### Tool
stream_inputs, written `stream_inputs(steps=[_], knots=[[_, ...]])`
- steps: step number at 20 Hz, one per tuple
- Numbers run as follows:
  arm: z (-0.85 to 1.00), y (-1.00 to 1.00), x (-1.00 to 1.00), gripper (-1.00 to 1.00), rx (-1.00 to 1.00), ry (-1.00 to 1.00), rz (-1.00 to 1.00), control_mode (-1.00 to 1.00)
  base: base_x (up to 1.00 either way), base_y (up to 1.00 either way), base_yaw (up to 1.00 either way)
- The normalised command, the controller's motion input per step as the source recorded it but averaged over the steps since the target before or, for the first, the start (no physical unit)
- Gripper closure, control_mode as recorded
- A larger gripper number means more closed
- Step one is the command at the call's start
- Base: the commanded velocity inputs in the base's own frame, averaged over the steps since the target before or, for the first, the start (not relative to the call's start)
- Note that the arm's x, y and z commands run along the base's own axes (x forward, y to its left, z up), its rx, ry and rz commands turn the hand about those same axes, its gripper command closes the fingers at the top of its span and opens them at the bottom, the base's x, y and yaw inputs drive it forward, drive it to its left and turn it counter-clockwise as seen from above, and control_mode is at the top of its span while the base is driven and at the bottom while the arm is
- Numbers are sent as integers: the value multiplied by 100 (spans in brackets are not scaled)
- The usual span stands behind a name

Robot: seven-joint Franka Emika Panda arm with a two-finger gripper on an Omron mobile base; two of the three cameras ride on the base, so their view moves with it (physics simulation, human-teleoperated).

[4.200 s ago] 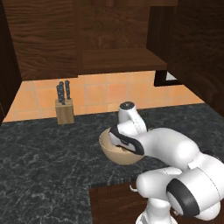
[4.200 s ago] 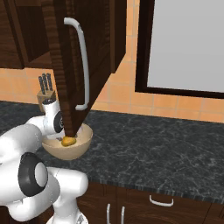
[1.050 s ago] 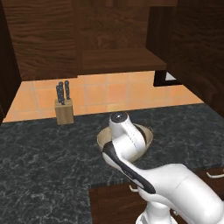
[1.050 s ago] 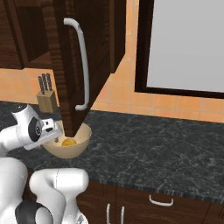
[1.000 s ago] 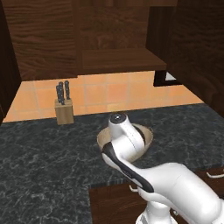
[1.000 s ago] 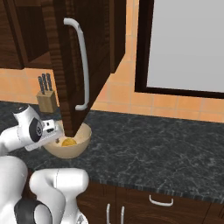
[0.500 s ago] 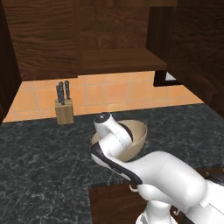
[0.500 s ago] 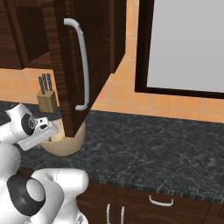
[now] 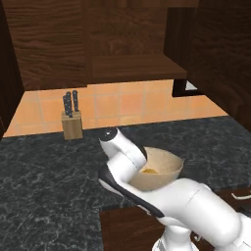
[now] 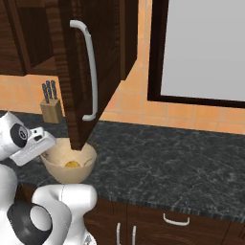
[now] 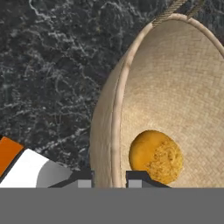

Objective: Open the cabinet, pick up the bread from the cabinet and place it in the basket. Then move the basket to the dining counter.

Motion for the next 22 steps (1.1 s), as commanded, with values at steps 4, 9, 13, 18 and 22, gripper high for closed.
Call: stream_inputs(steps=[4, 9, 13, 18, 22], knots=[[100, -3, -40, 100, -1, -8, 0, -100, 0, 0, 0], [90, -2, -52, 100, 0, -5, 3, -100, 0, 0, 0], [93, 0, -11, 100, -1, -2, 12, -100, 0, 0, 0], [92, 0, -1, 100, -7, -7, 17, -100, 0, 0, 0], [48, 0, -17, 100, -16, -26, 23, -100, 0, 0, 0]])
